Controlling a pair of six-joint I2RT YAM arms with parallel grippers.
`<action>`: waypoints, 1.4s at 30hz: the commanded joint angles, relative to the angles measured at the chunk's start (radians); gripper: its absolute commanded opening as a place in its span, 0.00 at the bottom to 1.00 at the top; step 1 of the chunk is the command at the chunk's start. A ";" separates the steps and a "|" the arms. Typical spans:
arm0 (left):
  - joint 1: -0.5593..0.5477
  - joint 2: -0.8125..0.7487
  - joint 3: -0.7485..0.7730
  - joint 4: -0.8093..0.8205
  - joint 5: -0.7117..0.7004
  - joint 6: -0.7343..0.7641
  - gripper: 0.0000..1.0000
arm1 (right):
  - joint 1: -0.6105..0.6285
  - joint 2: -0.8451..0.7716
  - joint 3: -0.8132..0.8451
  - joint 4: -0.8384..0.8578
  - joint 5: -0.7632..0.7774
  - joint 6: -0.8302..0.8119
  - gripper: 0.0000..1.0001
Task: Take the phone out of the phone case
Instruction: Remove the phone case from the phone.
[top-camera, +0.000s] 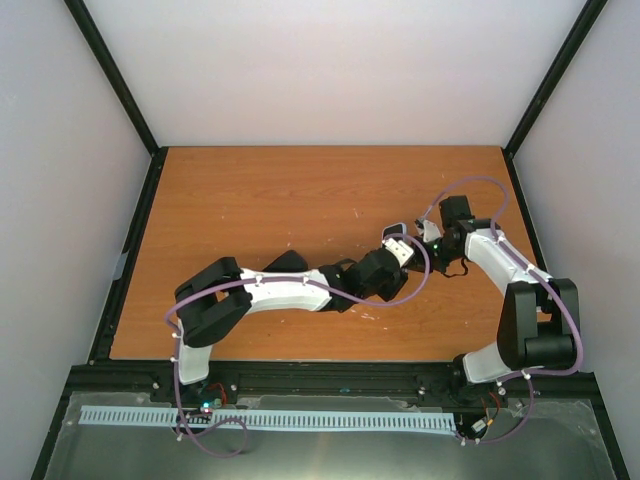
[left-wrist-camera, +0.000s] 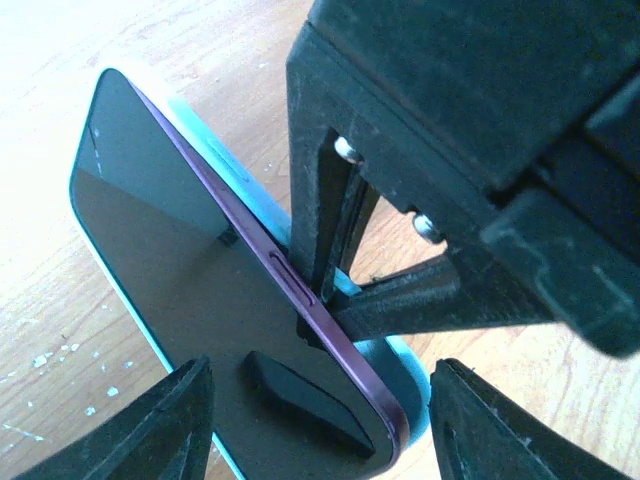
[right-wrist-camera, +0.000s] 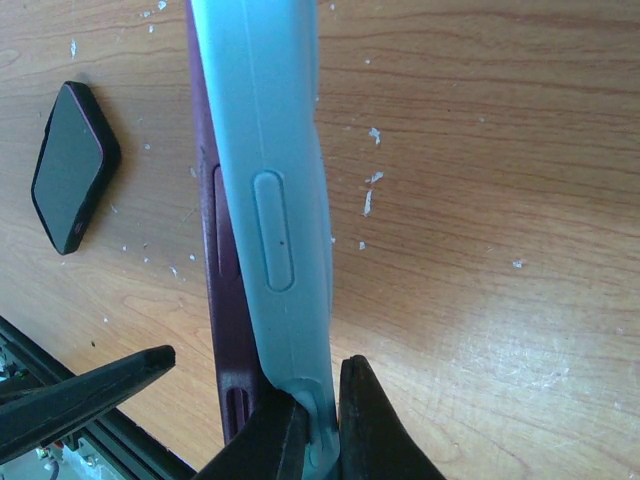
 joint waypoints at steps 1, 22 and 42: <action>-0.020 0.021 0.048 -0.012 -0.075 0.029 0.60 | -0.012 -0.030 -0.006 0.020 -0.040 -0.008 0.03; -0.075 0.066 0.024 0.040 -0.230 0.063 0.61 | -0.036 -0.028 -0.019 0.029 -0.068 0.000 0.03; -0.113 0.143 -0.011 0.150 -0.439 0.236 0.54 | -0.055 -0.048 -0.047 0.057 -0.178 0.024 0.03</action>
